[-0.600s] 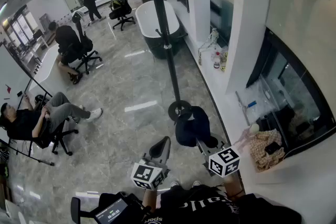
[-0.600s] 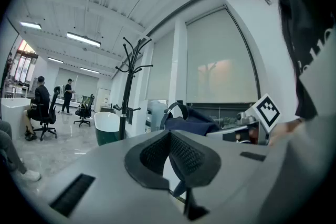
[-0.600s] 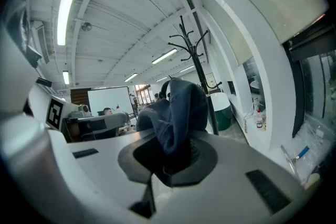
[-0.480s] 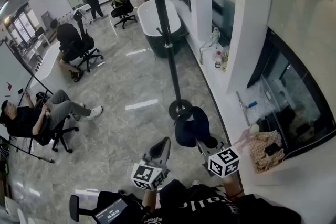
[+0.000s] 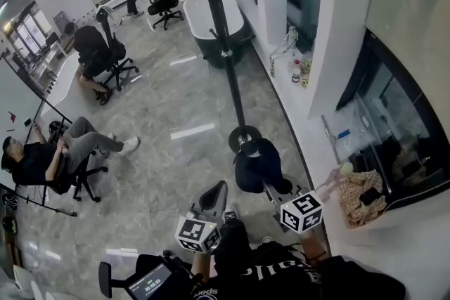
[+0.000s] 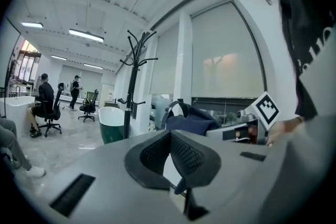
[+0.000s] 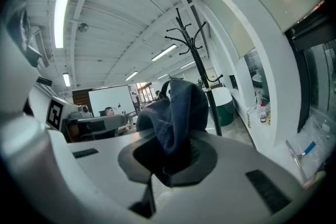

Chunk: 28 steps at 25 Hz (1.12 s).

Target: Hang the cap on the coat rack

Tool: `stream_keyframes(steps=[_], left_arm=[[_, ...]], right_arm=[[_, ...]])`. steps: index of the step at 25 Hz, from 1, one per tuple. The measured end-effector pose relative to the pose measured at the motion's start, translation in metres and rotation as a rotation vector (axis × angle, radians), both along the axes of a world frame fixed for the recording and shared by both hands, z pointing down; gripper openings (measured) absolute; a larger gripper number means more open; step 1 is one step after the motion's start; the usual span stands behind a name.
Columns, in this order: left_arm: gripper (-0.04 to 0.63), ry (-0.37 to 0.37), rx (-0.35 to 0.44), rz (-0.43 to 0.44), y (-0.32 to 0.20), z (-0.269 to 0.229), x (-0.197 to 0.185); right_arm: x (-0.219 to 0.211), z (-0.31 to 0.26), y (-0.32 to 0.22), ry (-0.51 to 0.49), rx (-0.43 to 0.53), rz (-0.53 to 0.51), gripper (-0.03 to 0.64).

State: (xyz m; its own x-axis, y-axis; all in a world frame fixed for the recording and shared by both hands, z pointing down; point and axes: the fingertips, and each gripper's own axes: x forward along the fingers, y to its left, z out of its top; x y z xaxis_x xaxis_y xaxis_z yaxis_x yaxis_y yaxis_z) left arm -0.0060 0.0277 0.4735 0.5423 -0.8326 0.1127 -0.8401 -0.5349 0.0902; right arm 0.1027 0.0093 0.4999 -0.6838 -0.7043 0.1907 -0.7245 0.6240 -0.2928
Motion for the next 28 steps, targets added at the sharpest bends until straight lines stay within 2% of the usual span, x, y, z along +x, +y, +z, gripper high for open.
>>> stream_keyframes(steps=[3, 8, 14, 18, 24, 28], left_arm=[[-0.003, 0.013, -0.014, 0.018, -0.023, -0.001, -0.005], [-0.003, 0.025, 0.005, 0.028, -0.077, -0.017, -0.031], [-0.003, 0.043, 0.050, 0.026, -0.142, -0.025, -0.088], [-0.003, 0.020, 0.053, 0.017, -0.176, -0.021, -0.126], [-0.003, 0.020, 0.037, 0.012, -0.214, -0.009, -0.177], [-0.003, 0.051, 0.000, 0.014, -0.234, 0.000, -0.187]], right_arm=[[-0.006, 0.003, -0.022, 0.015, -0.004, 0.016, 0.031], [-0.031, -0.010, -0.074, 0.037, 0.018, 0.033, 0.031], [-0.088, -0.022, -0.137, 0.041, 0.044, 0.031, 0.031], [-0.123, -0.021, -0.173, 0.048, 0.043, 0.029, 0.031], [-0.166, -0.019, -0.217, 0.069, 0.055, 0.048, 0.031], [-0.174, -0.018, -0.238, 0.094, 0.051, 0.050, 0.031]])
